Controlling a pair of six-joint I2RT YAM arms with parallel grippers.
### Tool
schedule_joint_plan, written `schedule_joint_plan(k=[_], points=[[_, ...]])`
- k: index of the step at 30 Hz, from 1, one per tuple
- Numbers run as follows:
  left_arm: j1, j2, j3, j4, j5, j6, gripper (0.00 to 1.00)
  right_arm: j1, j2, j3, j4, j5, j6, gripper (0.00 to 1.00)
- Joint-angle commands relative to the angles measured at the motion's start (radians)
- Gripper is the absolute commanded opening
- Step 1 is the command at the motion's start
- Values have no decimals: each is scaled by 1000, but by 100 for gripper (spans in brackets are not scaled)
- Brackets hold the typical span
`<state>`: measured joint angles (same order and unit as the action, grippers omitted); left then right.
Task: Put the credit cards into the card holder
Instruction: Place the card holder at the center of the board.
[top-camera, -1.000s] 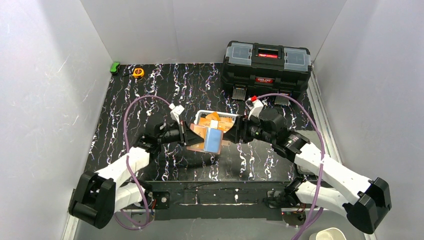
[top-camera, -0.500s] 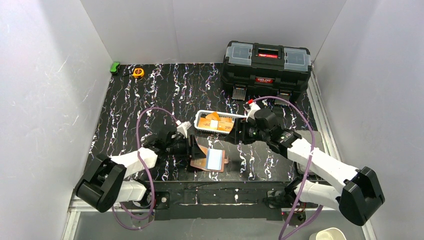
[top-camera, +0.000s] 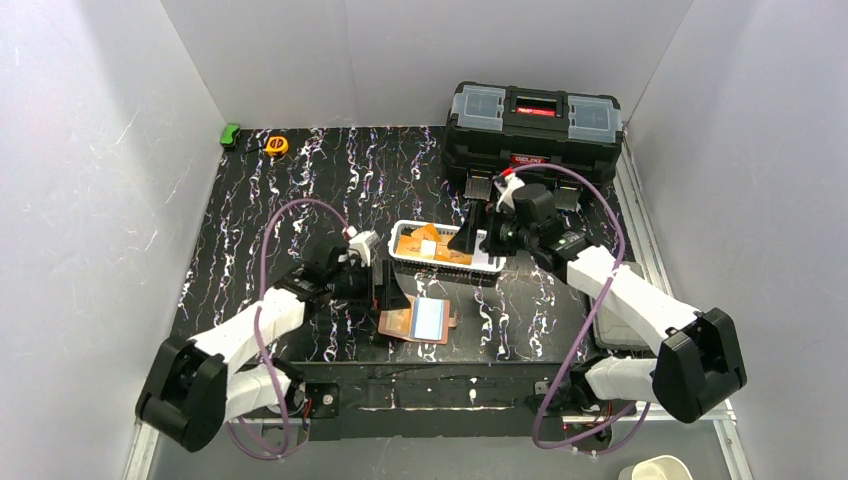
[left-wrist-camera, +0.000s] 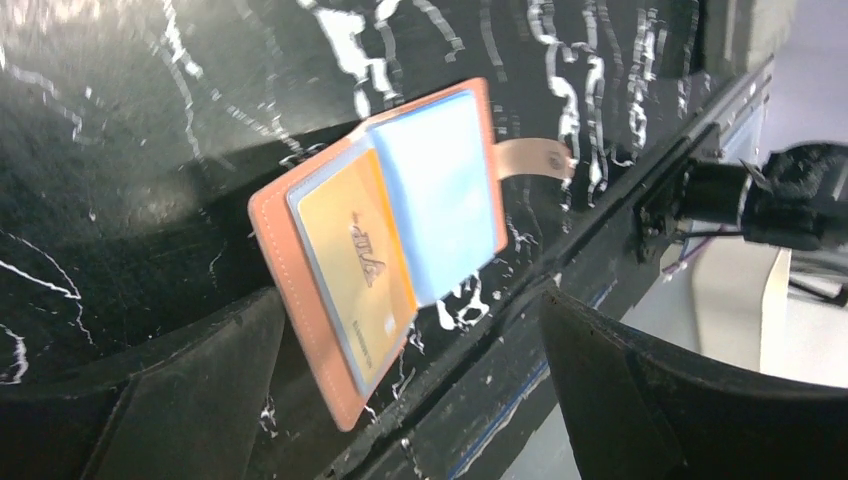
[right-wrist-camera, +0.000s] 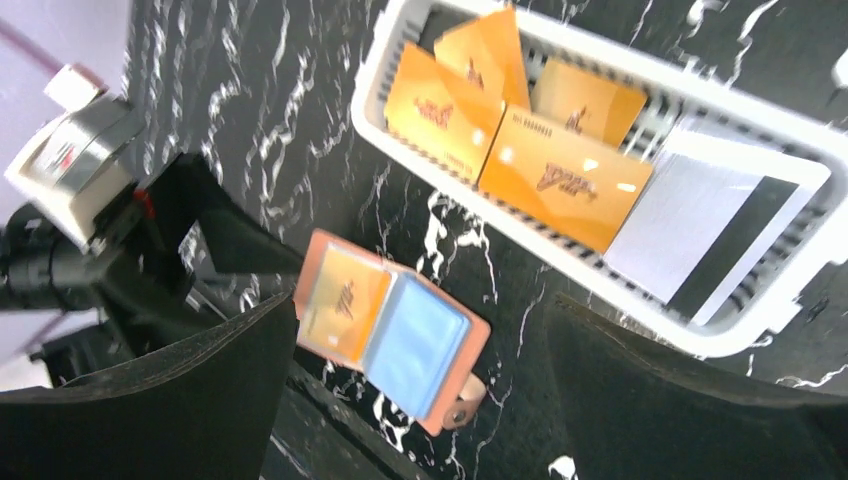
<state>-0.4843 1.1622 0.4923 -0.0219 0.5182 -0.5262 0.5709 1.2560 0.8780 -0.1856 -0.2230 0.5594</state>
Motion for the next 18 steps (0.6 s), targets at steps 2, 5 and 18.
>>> schedule_joint_plan(k=[2,5,18], points=[[9,-139,196,-209,84,275,98,-131,-14,78,32,-52,117,98],[10,-178,270,-294,98,421,98,-192,50,139,-25,-102,82,98],[13,16,399,-121,64,853,98,-78,247,344,-358,208,25,76]])
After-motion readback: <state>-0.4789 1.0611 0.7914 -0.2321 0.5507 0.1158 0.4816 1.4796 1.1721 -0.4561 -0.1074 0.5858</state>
